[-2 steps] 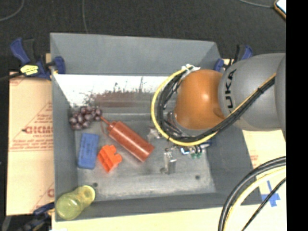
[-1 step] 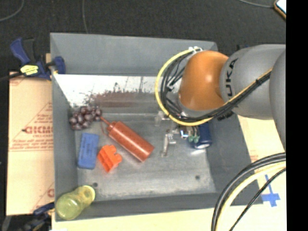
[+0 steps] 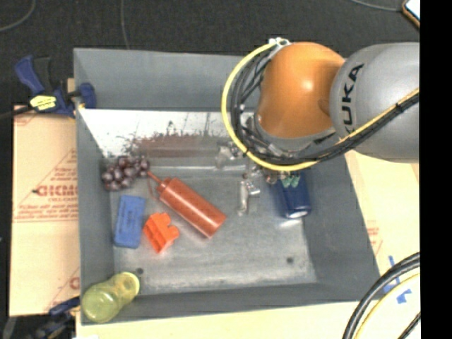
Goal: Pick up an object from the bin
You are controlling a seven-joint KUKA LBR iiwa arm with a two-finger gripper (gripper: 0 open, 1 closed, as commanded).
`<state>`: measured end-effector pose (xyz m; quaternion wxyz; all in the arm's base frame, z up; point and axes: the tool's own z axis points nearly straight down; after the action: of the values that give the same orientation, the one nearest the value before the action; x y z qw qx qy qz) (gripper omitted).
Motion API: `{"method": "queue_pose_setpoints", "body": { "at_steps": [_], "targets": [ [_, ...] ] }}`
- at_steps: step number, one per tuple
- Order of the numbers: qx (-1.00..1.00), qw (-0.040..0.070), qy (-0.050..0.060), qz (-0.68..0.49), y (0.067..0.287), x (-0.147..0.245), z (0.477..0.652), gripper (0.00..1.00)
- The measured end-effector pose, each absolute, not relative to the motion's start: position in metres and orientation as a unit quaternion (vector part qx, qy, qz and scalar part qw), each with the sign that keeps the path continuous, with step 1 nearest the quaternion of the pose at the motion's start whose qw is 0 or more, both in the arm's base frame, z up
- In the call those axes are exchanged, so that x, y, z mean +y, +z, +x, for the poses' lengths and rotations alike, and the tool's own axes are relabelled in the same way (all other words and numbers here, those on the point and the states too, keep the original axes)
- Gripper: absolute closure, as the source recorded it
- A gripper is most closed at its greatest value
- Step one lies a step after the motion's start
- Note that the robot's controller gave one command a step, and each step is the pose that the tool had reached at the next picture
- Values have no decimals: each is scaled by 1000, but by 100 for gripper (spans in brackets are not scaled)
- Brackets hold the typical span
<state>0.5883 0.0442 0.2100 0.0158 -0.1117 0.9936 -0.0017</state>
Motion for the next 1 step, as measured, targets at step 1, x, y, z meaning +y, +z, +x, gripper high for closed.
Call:
{"method": "queue_pose_setpoints", "body": {
  "at_steps": [1],
  "targets": [
    [1000, 12, -1, -26, 122, 74, 603, 0]
  ]
}}
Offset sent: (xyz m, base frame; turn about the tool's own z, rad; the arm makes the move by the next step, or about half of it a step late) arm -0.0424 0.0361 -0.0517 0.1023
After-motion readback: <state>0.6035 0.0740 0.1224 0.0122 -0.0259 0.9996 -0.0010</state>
